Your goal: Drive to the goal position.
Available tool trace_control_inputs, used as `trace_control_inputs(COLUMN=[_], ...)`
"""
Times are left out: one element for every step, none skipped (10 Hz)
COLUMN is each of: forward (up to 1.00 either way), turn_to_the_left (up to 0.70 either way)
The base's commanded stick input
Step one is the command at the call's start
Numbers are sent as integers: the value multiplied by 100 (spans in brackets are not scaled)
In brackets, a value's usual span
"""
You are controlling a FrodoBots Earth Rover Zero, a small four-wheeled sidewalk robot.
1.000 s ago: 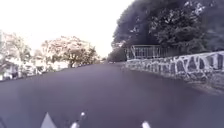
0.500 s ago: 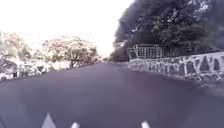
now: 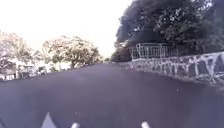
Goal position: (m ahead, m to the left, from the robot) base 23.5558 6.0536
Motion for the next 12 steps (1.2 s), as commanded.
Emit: trace_control_inputs(forward=[85,85,85,85,85,85,85,85,85,85,85,85], turn_to_the_left=[0,0,0,0,0,0,0,0,0,0,0,0])
